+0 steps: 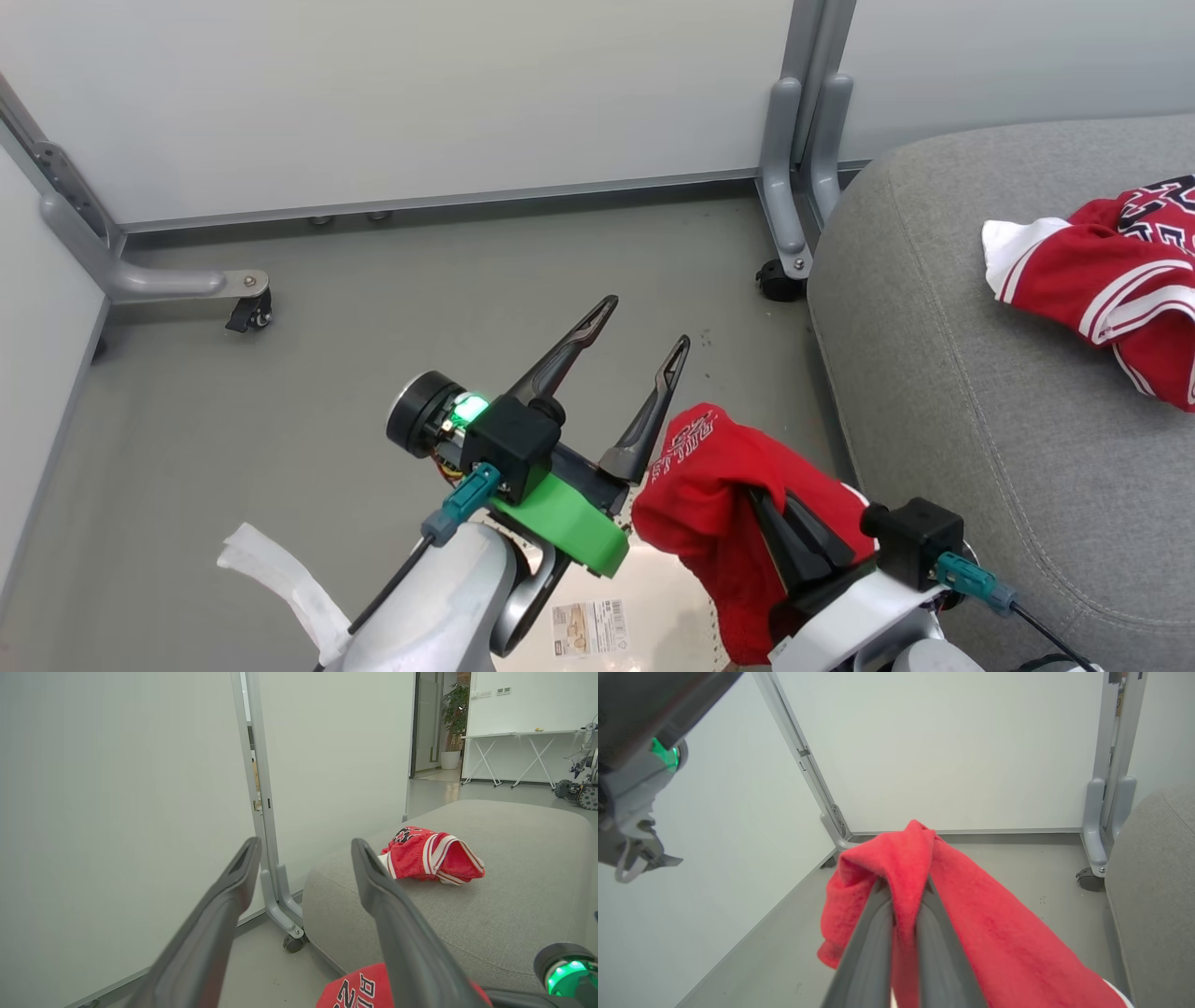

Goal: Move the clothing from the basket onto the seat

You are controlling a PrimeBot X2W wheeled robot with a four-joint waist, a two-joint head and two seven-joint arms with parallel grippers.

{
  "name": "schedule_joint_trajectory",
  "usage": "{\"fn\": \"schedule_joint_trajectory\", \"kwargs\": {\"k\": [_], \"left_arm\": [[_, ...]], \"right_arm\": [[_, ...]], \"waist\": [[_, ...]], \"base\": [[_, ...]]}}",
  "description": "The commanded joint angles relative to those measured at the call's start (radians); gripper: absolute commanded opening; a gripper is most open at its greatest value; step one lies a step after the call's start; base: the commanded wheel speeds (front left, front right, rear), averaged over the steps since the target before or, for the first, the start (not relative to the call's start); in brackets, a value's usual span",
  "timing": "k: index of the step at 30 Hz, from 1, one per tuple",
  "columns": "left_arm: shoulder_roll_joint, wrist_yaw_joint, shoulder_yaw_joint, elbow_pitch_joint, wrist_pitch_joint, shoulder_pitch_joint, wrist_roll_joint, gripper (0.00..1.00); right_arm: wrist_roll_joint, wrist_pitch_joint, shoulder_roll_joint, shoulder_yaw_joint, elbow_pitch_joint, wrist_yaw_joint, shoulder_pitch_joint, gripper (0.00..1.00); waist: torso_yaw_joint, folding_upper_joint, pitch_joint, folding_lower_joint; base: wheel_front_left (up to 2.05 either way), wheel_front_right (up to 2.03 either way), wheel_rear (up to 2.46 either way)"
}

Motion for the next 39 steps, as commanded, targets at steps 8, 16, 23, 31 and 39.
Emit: {"fn": "schedule_joint_trajectory", "kwargs": {"k": [8, 16, 23, 31, 39], "left_arm": [[0.005, 0.007, 0.006, 0.013, 0.0, 0.01, 0.01, 1.0], [0.013, 0.009, 0.012, 0.038, 0.0, 0.03, -0.003, 1.0], [0.044, 0.02, 0.052, 0.064, 0.0, 0.073, -0.014, 1.0], [0.071, 0.025, 0.161, 0.041, 0.0, 0.156, -0.03, 1.0], [0.089, 0.017, 0.246, -0.012, 0.0, 0.232, 0.037, 1.0]], "right_arm": [[-0.002, -0.003, -0.003, 0.0, -0.003, 0.0, -0.002, 0.0], [-0.009, -0.003, -0.001, -0.012, -0.018, 0.0, -0.016, 0.0], [-0.028, -0.003, 0.006, -0.054, -0.047, 0.0, -0.033, 0.0], [-0.059, -0.003, 0.015, -0.119, -0.098, 0.0, -0.04, 0.0], [-0.086, -0.003, 0.024, -0.176, -0.141, 0.0, -0.009, 0.0]], "waist": [[-0.007, 0.0, 0.001, 0.0], [-0.026, 0.0, 0.012, 0.0], [-0.094, 0.0, 0.036, 0.0], [-0.234, 0.0, 0.081, 0.0], [-0.371, 0.0, 0.116, 0.0]], "base": [[0.0, 0.0, 0.0], [0.0, 0.0, 0.0], [0.0, 0.0, 0.0], [0.0, 0.0, 0.0], [0.0, 0.0, 0.0]]}}
